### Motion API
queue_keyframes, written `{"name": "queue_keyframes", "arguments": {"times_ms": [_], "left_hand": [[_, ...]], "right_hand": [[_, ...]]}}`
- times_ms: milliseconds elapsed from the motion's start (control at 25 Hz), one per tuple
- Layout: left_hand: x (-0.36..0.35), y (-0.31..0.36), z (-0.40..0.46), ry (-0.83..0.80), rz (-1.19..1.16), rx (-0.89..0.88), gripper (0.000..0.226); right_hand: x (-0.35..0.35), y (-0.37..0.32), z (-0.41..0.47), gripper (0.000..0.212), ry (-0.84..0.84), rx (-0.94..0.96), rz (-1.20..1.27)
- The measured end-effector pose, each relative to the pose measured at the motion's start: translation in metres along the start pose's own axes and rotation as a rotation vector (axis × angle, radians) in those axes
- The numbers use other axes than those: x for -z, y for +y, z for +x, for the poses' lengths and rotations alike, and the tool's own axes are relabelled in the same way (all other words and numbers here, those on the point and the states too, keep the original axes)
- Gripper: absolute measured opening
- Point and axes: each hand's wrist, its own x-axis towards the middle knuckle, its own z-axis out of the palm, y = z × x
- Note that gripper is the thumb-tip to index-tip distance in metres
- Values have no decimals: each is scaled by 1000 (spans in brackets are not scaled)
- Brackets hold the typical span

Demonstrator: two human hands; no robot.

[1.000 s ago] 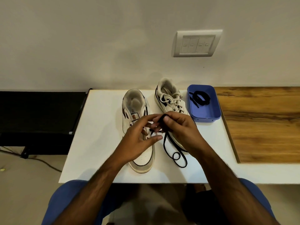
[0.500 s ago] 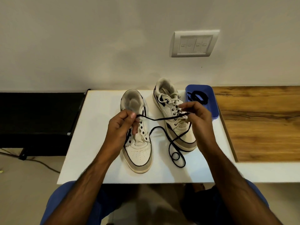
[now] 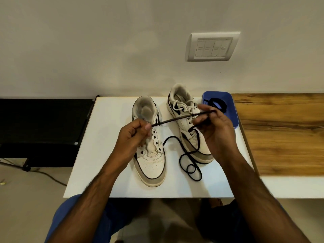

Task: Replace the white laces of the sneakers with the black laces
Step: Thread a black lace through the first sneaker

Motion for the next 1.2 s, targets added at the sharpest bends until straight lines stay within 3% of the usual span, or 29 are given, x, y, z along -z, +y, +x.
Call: {"name": "queue_keyframes", "arguments": {"times_ms": [40,120,160,280,400,440,520,640,760,920,1080,1200], "left_hand": [[2,0,0,0,-21,2,33],[2,-1,-1,-2,-6,-3,31],[2,-2,-1,-4,24,-2,27],[-4,-9,-4,-24,131,12,23],[-13,-8,-7,-74,152,3,20],[-14,-8,-7,-87,166,-3,21],[-10,-8,-6,-77,221,-12,23],[-1,-9,-3,-20,182,22,16],[7,-8,2,105,85,37,19],[0,-7,-1,83,97,-30,16],[-21,-8,-8,-181,301,-150,54],[-23,-12,-7,-208,322,-105,32]], "right_hand": [[4,2,3,36,66,6,-36],[7,7,4,42,108,77,-341],[6,10,2,49,58,159,-539],[-10,21,-6,59,-310,336,-974],[-28,38,-14,28,-464,323,-1177],[-30,38,-14,17,-487,323,-1162],[-26,29,-11,18,-480,248,-962],[-7,13,-1,24,-225,175,-667],[12,10,6,23,-74,194,-672],[8,17,4,22,-265,117,-743],[-8,23,-5,24,-549,92,-765],[-12,16,-7,17,-550,119,-700]]}}
